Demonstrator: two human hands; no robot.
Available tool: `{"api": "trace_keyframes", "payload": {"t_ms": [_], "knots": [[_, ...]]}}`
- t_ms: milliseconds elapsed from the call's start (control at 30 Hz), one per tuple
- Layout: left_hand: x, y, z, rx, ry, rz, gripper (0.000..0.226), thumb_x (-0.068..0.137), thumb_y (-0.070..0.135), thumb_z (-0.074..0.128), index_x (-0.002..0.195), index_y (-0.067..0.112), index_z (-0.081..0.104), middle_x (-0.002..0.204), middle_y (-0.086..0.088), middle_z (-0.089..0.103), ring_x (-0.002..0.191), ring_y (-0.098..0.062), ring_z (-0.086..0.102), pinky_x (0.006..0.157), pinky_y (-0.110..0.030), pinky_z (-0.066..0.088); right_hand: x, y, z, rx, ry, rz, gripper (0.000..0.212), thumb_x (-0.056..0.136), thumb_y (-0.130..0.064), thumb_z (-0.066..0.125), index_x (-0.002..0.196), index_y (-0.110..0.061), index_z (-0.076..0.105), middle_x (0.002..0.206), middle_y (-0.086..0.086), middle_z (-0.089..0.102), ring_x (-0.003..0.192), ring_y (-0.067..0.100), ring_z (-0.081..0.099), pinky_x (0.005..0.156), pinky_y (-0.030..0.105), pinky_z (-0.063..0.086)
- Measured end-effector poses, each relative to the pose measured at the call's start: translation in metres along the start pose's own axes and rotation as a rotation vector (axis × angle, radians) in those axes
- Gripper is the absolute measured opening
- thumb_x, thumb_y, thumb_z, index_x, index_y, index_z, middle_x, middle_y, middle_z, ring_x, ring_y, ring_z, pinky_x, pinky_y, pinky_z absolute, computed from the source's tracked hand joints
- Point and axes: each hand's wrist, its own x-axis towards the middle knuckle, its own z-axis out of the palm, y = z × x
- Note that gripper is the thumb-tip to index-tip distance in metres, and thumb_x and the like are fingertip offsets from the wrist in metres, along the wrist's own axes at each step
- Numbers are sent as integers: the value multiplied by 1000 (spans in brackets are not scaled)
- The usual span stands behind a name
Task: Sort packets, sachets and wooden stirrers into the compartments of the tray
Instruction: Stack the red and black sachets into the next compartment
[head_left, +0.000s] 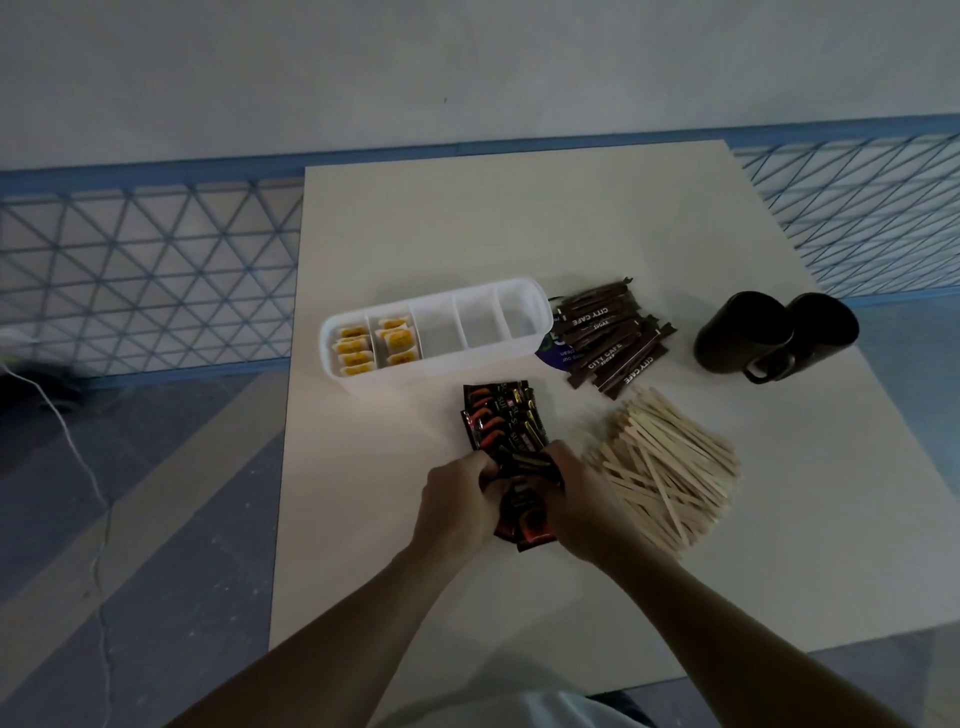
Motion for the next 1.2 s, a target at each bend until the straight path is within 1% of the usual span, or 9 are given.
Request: {"api": "trace_keyframes", "payload": {"t_ms": [133, 267, 333, 467, 633, 733, 867, 1033, 1200], "knots": [[1, 9, -8, -71, 29, 43, 8, 94, 17, 64, 100, 15, 69, 93, 3, 72, 70, 2, 61, 59, -2, 45, 5, -2, -5, 29, -12, -71, 30, 103, -24, 48, 132, -24, 46, 102, -3, 65, 85, 10, 67, 67, 31, 61], [3, 20, -18, -192, 59, 19, 16, 95, 20, 62, 108, 20, 70, 94, 12, 67, 81, 4, 62, 68, -5, 48, 12, -7, -13, 27, -5, -168, 23, 104, -20, 46, 126, -23, 54, 104, -3, 64, 89, 12, 64, 66, 21, 56], [4, 26, -24, -291, 51, -30, 18, 96, 24, 60, 111, 23, 70, 96, 13, 68, 85, 1, 64, 73, -13, 53, 16, -12, -18, -11, 7, -182, 17, 104, -20, 44, 115, -22, 57, 97, -2, 59, 81, 10, 58, 58, 12, 46], [4, 34, -33, -574, -40, -146, 22, 100, 35, 51, 111, 28, 68, 101, 6, 72, 96, -11, 69, 85, -35, 59, 23, -23, -21, 10, 95, -220, 21, 104, -26, 40, 90, -33, 53, 87, 0, 54, 72, 17, 54, 58, 17, 37], [1, 44, -46, -931, -268, -277, 28, 101, 41, 45, 118, 26, 62, 109, -15, 70, 95, -31, 70, 82, -55, 58, 26, -47, -33, 28, 140, -227, 21, 104, -17, 42, 89, -21, 56, 90, -4, 54, 78, 14, 54, 62, 24, 40], [1, 45, -52, -942, -378, -175, 25, 98, 26, 57, 123, 24, 56, 113, -20, 66, 91, -32, 66, 81, -52, 59, 26, -59, -39, 75, 118, -228, 24, 103, -14, 43, 110, -22, 65, 99, -5, 64, 88, 13, 60, 72, 25, 47], [5, 39, -60, -846, -404, -88, 34, 93, 11, 64, 125, 19, 55, 107, -13, 68, 90, -25, 66, 79, -41, 58, 33, -67, -47, 45, -22, -280, 41, 105, -14, 41, 136, -36, 55, 117, -11, 58, 107, 7, 55, 86, 18, 47], [13, 36, -68, -759, -417, -91, 32, 93, 10, 64, 123, 11, 55, 101, -18, 66, 88, -22, 67, 79, -37, 59, 38, -84, -53, -30, -47, -399, 36, 103, -10, 45, 129, -27, 63, 112, -8, 59, 98, 3, 55, 72, 4, 41], [20, 34, -74, -751, -400, -62, 35, 94, 8, 61, 126, 14, 49, 103, -17, 64, 89, -19, 65, 82, -44, 59, 43, -93, -56, 11, -10, -404, 22, 99, -13, 54, 116, -19, 67, 102, -6, 65, 92, 5, 60, 74, 16, 45]]}}
